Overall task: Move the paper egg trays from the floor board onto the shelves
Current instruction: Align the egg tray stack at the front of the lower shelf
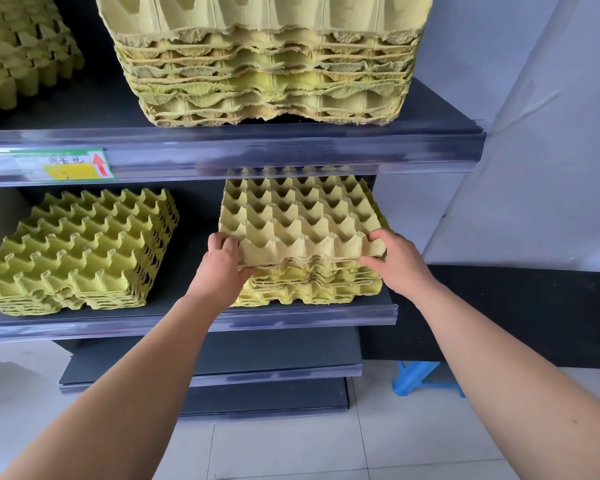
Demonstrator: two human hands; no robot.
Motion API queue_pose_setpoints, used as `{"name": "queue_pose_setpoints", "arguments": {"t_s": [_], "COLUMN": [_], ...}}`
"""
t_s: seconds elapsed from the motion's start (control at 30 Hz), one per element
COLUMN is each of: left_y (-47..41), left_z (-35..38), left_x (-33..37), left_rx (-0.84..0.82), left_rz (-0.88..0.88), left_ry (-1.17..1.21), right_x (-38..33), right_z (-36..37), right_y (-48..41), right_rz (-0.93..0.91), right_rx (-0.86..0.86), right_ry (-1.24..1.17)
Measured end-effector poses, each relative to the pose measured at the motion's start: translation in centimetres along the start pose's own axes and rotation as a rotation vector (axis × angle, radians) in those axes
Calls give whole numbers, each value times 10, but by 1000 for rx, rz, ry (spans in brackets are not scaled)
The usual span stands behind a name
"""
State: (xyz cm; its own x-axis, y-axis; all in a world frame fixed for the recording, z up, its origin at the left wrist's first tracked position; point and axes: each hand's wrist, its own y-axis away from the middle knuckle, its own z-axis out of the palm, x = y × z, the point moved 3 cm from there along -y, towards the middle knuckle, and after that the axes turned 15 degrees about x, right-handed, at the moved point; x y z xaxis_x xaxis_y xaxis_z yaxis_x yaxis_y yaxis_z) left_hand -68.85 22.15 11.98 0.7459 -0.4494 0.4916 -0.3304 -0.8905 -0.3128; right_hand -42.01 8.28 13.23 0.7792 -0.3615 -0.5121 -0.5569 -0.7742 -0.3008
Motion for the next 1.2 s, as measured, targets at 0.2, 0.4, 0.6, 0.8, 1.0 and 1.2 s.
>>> {"name": "queue_pose_setpoints", "arguments": {"t_s": [0.2, 0.4, 0.6, 0.8, 1.0, 1.2], "left_y": [7, 5, 6, 6, 9, 10], "left_z": [-4, -21, -15, -8, -14, 2], "left_x": [6, 14, 9, 4, 11, 24], "left_rx": [56, 133, 95, 130, 218, 172], "left_rz": [-46, -117, -141, -95, -12, 18], "left_ry": [42, 159, 153, 86, 96, 62], "right_x": [0, -6, -10, -11, -9, 13], "right_z": [1, -10, -15, -8, -22, -30], "right_y": [1, -4, -3, -3, -6, -3], "right_rz": [-31, -9, 6, 11, -42, 3], "right_rx": [-22, 96, 72, 47, 139, 117], "right_ry": [82, -59, -88, -115, -135, -103]}}
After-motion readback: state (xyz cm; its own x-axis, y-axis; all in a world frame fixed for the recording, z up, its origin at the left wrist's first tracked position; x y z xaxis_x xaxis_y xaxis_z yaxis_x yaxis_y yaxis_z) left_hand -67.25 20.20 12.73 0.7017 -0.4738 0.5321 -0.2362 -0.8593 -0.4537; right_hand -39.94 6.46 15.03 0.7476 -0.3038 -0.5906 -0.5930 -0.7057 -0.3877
